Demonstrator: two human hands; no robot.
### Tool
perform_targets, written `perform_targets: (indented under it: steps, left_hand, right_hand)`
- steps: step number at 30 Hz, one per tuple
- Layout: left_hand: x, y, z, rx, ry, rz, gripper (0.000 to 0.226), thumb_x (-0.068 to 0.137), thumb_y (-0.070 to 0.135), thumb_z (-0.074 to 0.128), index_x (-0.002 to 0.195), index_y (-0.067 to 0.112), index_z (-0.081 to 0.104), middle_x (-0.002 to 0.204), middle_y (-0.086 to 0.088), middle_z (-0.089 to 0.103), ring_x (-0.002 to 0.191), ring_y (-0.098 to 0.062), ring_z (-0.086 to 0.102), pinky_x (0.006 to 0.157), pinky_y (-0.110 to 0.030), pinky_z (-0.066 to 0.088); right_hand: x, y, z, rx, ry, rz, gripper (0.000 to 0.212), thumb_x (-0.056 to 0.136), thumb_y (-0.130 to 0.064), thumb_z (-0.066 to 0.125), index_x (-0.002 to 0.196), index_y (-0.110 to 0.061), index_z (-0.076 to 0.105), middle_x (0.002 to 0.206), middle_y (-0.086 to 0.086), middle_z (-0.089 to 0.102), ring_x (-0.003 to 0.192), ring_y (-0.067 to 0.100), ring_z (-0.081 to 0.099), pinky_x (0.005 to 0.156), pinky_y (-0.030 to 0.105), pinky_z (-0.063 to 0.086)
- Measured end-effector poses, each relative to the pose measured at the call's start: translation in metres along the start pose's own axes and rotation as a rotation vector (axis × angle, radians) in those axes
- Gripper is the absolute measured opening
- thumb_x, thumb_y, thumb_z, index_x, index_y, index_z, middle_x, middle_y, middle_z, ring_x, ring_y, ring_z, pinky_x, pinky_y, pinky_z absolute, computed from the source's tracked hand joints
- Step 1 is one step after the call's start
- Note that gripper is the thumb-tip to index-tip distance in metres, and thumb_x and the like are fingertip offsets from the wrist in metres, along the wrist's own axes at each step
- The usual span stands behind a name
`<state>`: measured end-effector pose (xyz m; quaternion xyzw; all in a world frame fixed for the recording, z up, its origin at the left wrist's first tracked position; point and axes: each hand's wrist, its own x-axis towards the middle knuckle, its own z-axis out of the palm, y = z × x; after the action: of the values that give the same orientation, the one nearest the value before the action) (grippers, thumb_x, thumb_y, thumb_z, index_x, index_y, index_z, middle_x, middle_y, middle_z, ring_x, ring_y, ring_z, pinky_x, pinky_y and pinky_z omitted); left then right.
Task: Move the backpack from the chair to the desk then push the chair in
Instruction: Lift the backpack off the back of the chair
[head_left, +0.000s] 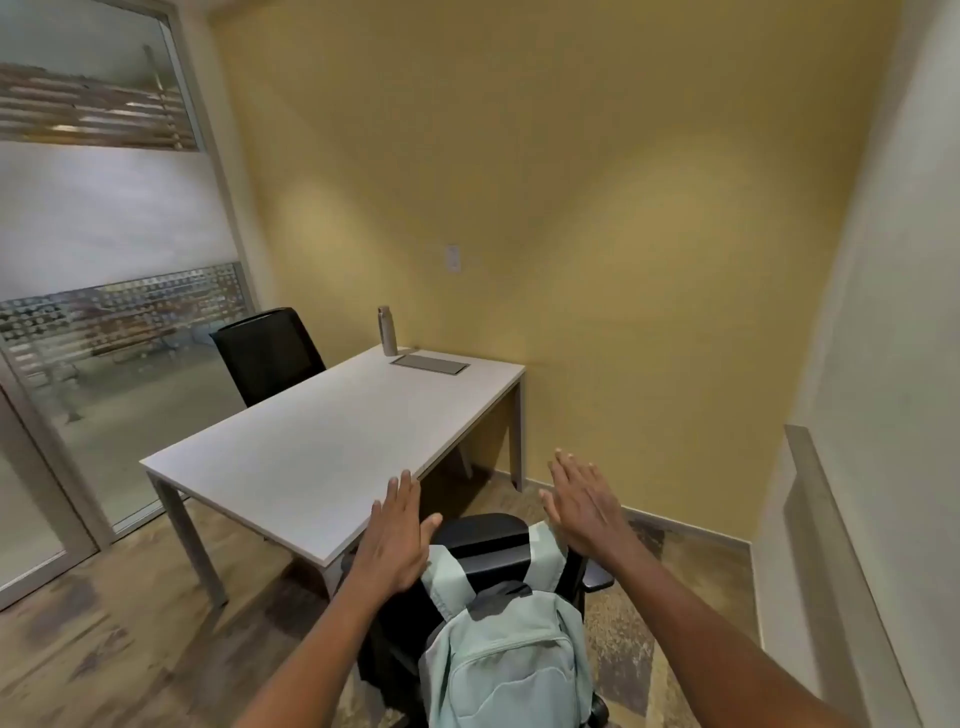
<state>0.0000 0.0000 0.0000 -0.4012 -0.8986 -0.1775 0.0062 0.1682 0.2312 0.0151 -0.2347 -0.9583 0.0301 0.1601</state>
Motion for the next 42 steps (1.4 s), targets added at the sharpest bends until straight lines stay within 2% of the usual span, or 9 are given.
perform_targets:
  steps: [4, 7, 12, 21, 30, 34, 37, 39, 42]
  left_hand:
    - [-0.012, -0.001, 0.031, 0.046, -0.140, -0.091, 0.073, 0.102, 0.058, 0.016, 0.158, 0.014, 0.000, 0.166, -0.006, -0.012, 0.154, -0.021, -0.011, 0.125, -0.047, -0.002]
    - [-0.017, -0.005, 0.047, 0.039, -0.145, -0.162, 0.073, 0.100, 0.062, 0.009, 0.158, 0.019, 0.007, 0.167, -0.003, -0.007, 0.154, -0.019, -0.007, 0.124, -0.049, -0.004]
    - [-0.018, -0.004, 0.052, 0.093, -0.074, -0.176, 0.092, 0.085, 0.078, -0.006, 0.151, 0.030, 0.037, 0.164, 0.000, 0.026, 0.153, -0.021, 0.020, 0.125, -0.052, 0.006]
    - [-0.027, 0.002, 0.049, 0.157, -0.025, -0.173, 0.112, 0.066, 0.096, -0.005, 0.144, 0.034, 0.046, 0.157, 0.003, 0.042, 0.145, -0.020, 0.036, 0.124, -0.051, 0.014]
    - [-0.024, -0.007, 0.049, 0.179, -0.107, -0.118, 0.128, 0.043, 0.111, 0.027, 0.150, 0.043, 0.031, 0.162, 0.005, 0.032, 0.149, -0.023, 0.027, 0.123, -0.054, 0.010]
    - [-0.021, -0.011, 0.049, 0.221, -0.113, -0.094, 0.123, 0.041, 0.110, 0.021, 0.148, 0.049, 0.032, 0.160, 0.008, 0.033, 0.149, -0.024, 0.027, 0.123, -0.056, 0.011]
    - [-0.019, -0.012, 0.049, 0.237, -0.093, -0.072, 0.123, 0.041, 0.109, 0.007, 0.145, 0.049, 0.036, 0.157, 0.012, 0.038, 0.147, -0.023, 0.030, 0.122, -0.056, 0.012]
    - [-0.019, -0.010, 0.048, 0.245, -0.088, -0.057, 0.116, 0.047, 0.106, 0.008, 0.142, 0.049, 0.039, 0.154, 0.015, 0.042, 0.146, -0.021, 0.033, 0.122, -0.055, 0.013]
    - [-0.021, -0.009, 0.045, 0.246, -0.067, -0.046, 0.088, 0.066, 0.096, 0.034, 0.140, 0.048, 0.044, 0.151, 0.016, 0.047, 0.143, -0.019, 0.037, 0.122, -0.054, 0.016]
  right_hand:
    - [-0.013, 0.000, 0.024, 0.014, -0.118, -0.044, 0.056, 0.104, -0.045, 0.027, 0.145, -0.008, 0.040, 0.156, 0.012, 0.035, 0.144, 0.026, 0.033, 0.121, 0.043, 0.022]
    - [-0.021, 0.000, 0.034, 0.053, -0.156, -0.064, 0.046, 0.106, -0.040, 0.024, 0.122, -0.012, 0.056, 0.130, 0.008, 0.057, 0.123, 0.026, 0.051, 0.108, 0.038, 0.035]
    - [-0.028, -0.001, 0.043, 0.043, -0.042, -0.089, 0.041, 0.105, -0.038, 0.021, 0.106, -0.018, 0.056, 0.107, 0.001, 0.061, 0.103, 0.021, 0.055, 0.099, 0.034, 0.038]
    - [-0.002, -0.011, 0.042, -0.012, -0.267, 0.090, 0.068, 0.091, -0.065, 0.030, 0.121, -0.011, 0.058, 0.127, 0.012, 0.054, 0.121, 0.031, 0.046, 0.099, 0.048, 0.034]
    - [0.020, -0.030, 0.035, 0.040, -0.374, 0.310, 0.048, 0.092, -0.036, 0.054, 0.128, -0.005, 0.053, 0.138, 0.021, 0.048, 0.130, 0.037, 0.036, 0.104, 0.047, 0.035]
    - [0.020, -0.037, 0.028, -0.009, -0.340, 0.264, 0.026, 0.096, -0.010, 0.053, 0.119, -0.001, 0.060, 0.122, 0.021, 0.060, 0.124, 0.038, 0.042, 0.084, 0.041, 0.050]
    - [0.021, -0.037, 0.021, -0.169, -0.302, 0.201, 0.022, 0.095, -0.006, 0.052, 0.114, -0.005, 0.062, 0.114, 0.016, 0.066, 0.112, 0.034, 0.051, 0.088, 0.037, 0.048]
    - [0.022, -0.031, 0.017, -0.228, -0.284, 0.181, 0.018, 0.094, -0.006, 0.053, 0.109, -0.009, 0.064, 0.107, 0.013, 0.069, 0.106, 0.031, 0.055, 0.091, 0.036, 0.045]
    - [0.022, -0.022, 0.012, -0.278, -0.247, 0.227, 0.012, 0.093, -0.007, 0.056, 0.099, -0.014, 0.064, 0.098, 0.007, 0.071, 0.096, 0.027, 0.059, 0.089, 0.034, 0.043]
